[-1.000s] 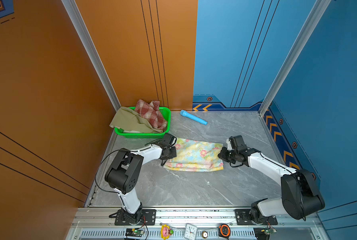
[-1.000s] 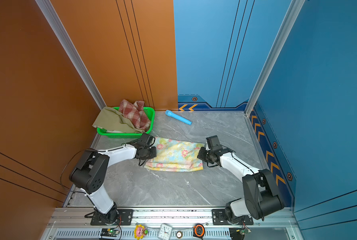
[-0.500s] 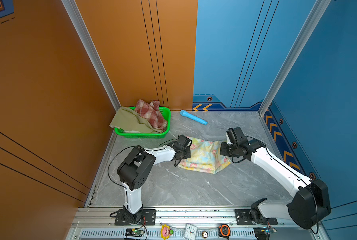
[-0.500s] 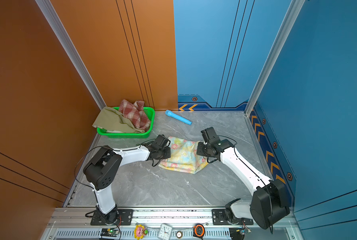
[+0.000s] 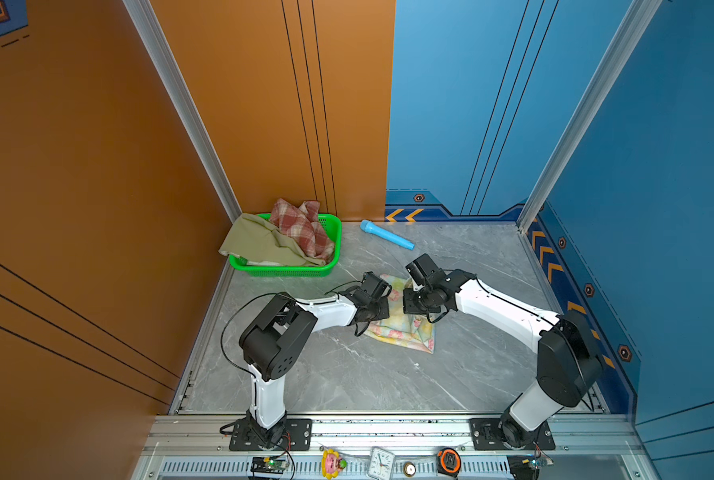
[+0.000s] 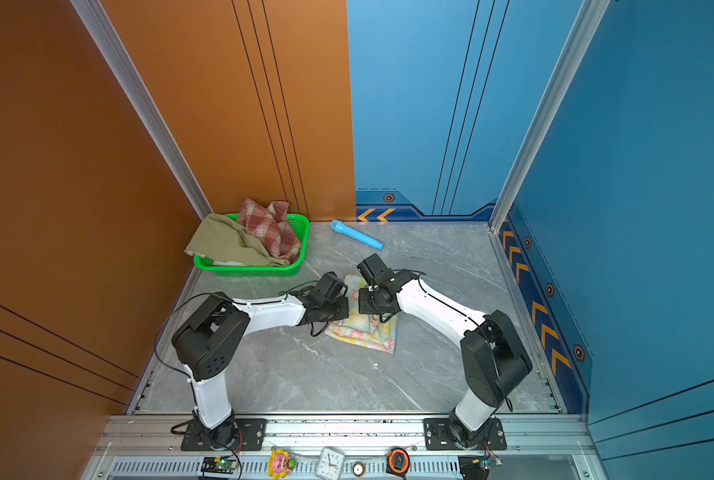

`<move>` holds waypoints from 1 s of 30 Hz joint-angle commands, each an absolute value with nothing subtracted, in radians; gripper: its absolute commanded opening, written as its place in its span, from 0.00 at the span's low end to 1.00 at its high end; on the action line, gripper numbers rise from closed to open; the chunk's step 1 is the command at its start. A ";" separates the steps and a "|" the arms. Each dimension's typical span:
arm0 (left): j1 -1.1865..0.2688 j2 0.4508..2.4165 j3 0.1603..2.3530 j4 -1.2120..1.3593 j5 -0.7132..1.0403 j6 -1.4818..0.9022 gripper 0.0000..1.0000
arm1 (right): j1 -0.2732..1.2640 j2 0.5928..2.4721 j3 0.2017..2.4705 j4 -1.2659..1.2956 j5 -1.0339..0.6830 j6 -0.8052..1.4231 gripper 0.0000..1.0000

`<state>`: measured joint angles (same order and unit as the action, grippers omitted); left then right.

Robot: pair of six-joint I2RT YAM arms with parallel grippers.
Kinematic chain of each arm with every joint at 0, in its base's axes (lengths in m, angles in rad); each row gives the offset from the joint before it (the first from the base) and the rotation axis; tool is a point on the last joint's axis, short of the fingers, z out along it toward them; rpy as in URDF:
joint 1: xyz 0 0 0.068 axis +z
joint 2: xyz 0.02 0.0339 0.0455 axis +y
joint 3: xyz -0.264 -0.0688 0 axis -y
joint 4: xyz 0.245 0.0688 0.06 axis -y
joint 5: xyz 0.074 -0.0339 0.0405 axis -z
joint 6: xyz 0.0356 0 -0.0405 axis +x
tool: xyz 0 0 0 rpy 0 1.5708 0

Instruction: Fold and stack the skirts

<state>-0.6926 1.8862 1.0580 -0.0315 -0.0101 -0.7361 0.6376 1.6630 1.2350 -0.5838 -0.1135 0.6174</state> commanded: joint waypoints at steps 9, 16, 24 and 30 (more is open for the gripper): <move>-0.679 1.913 0.951 -0.092 0.048 -0.783 0.00 | 0.562 1.557 1.121 -0.321 -0.238 0.797 0.53; -0.702 1.904 0.930 -0.052 0.065 -0.850 0.00 | 0.522 1.454 1.048 -0.428 -0.098 0.734 0.51; -0.777 1.853 0.923 -0.017 0.074 -0.918 0.28 | 0.523 1.404 0.999 -0.520 0.024 0.655 0.51; -0.762 1.755 0.876 -0.036 0.086 -0.901 0.51 | 0.558 1.415 0.987 -0.524 0.055 0.634 0.51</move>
<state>-0.7719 1.7805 0.9176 0.0792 0.0727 -0.9066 0.5327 1.4231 0.9905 -0.4881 -0.0002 0.6685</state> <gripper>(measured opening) 0.506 0.508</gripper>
